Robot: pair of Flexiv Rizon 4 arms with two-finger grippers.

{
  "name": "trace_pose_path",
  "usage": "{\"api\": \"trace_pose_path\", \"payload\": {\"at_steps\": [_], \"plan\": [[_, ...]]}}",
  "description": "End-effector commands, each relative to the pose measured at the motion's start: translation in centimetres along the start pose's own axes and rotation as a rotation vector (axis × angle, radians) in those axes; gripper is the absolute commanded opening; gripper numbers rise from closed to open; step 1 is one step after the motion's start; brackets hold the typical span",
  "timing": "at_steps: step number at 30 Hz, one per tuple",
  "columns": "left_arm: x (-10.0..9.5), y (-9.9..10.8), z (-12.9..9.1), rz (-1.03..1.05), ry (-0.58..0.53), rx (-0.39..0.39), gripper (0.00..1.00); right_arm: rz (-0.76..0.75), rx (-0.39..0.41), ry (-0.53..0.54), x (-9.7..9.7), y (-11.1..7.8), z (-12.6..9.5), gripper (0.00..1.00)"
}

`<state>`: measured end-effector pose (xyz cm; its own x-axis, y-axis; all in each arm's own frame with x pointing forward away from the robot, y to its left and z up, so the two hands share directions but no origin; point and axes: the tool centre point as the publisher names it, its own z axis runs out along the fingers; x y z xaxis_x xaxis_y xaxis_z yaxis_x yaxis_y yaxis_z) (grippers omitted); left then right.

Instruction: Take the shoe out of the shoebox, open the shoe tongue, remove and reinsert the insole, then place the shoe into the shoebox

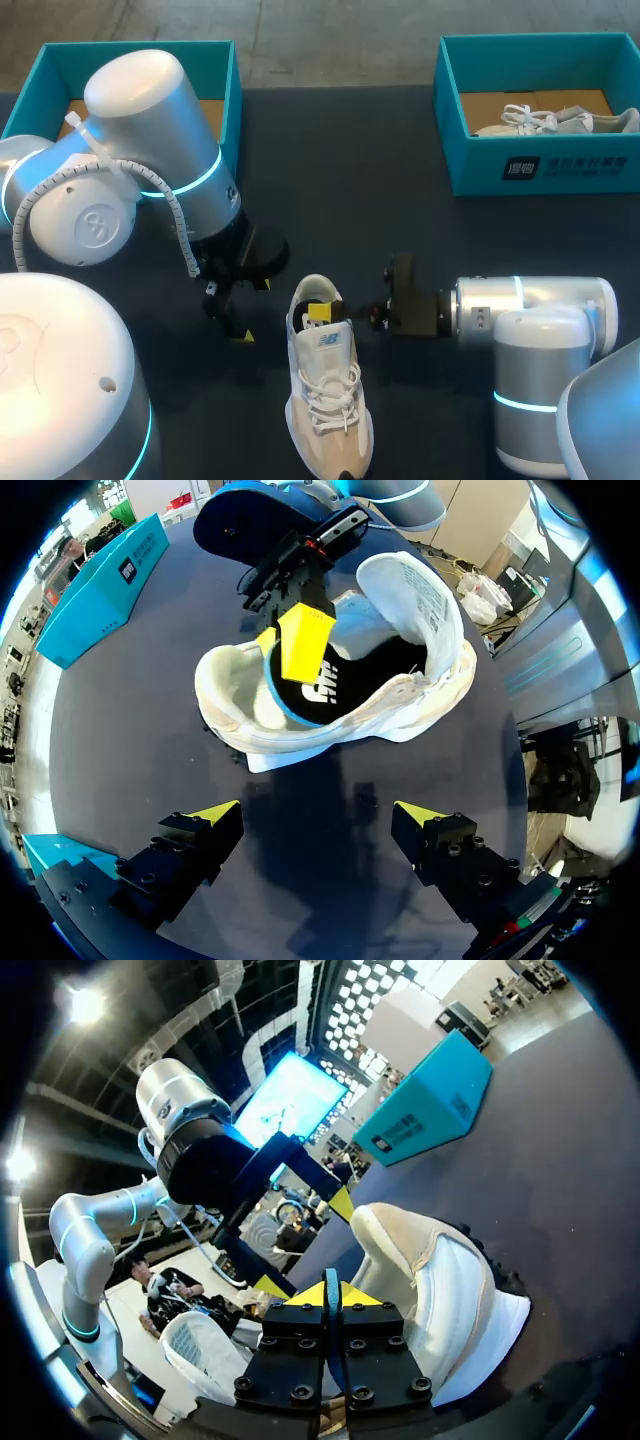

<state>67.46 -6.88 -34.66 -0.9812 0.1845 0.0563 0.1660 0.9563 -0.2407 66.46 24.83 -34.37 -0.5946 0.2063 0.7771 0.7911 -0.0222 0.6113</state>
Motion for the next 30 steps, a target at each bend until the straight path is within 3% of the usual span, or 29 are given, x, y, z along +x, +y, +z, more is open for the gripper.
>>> {"api": "trace_pose_path", "payload": {"at_steps": [1,2,4,5,8,25,30], "plan": [[0.0,0.0,0.0,0.0,-0.001,-0.002,1.0,-0.004,0.013,-0.009,0.2,-0.2,0.3,0.0],[0.0,0.0,0.0,0.0,-0.001,-0.002,1.0,-0.014,0.007,-0.011,0.4,-0.1,0.3,0.0],[0.0,0.0,0.0,0.0,-0.001,-0.002,1.0,-0.036,-0.002,-0.016,0.7,0.3,0.2,0.4],[0.0,0.0,0.0,0.0,-0.001,-0.002,1.0,-0.048,-0.006,-0.019,0.8,0.5,0.2,0.47],[0.0,0.0,0.0,0.0,-0.001,-0.002,1.0,-0.085,-0.013,-0.025,1.1,1.1,0.1,0.97],[0.0,0.0,0.0,0.0,-0.001,-0.002,1.0,-0.139,-0.003,-0.071,2.3,2.7,-1.5,0.99],[0.0,0.0,0.0,0.0,-0.001,-0.002,1.0,-0.136,0.001,-0.08,2.7,2.5,-1.8,0.9]]}}
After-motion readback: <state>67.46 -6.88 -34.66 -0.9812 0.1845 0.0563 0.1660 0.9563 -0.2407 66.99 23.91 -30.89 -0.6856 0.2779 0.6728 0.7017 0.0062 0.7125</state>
